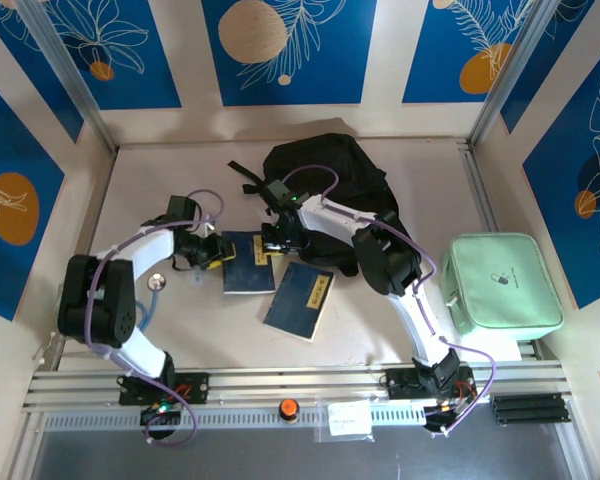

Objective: Pack the student bag
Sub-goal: Pick up the book at the center of the table.

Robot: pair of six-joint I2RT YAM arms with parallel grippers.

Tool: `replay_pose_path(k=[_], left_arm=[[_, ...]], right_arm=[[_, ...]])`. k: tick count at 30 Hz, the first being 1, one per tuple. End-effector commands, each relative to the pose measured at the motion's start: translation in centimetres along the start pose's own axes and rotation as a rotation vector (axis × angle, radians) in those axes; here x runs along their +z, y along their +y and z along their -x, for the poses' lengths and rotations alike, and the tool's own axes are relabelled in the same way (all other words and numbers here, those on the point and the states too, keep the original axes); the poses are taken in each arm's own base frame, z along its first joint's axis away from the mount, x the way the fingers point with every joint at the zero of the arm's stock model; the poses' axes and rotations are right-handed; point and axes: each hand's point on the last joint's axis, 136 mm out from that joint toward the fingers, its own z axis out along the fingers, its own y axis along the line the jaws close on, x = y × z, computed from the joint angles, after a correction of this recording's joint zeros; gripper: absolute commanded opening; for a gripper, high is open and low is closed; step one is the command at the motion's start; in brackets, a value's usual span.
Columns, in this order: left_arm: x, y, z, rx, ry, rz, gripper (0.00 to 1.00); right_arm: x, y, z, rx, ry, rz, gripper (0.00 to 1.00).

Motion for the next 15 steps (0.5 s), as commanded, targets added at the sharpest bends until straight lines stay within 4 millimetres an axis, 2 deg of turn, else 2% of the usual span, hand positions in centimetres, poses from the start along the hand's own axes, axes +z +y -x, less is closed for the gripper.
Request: replay_pose_path(k=[1, 4, 10, 15], left_arm=[[-2.4, -4.8, 1.1, 0.08, -0.055, -0.195, 0.39], [-1.9, -5.0, 0.9, 0.065, -0.041, -0.234, 0.39], [-0.1, -4.2, 0.7, 0.014, 0.005, -0.236, 0.38], [0.3, -3.9, 1.1, 0.002, -0.002, -0.223, 0.35]], right_arm=[[1.7, -2.2, -1.9, 0.038, 0.059, -0.072, 0.13], [1.7, -2.2, -1.8, 0.039, 0.057, -0.068, 0.13], [1.8, -2.1, -2.0, 0.043, 0.06, -0.061, 0.13], [1.7, -2.1, -2.0, 0.044, 0.057, -0.063, 0.12]])
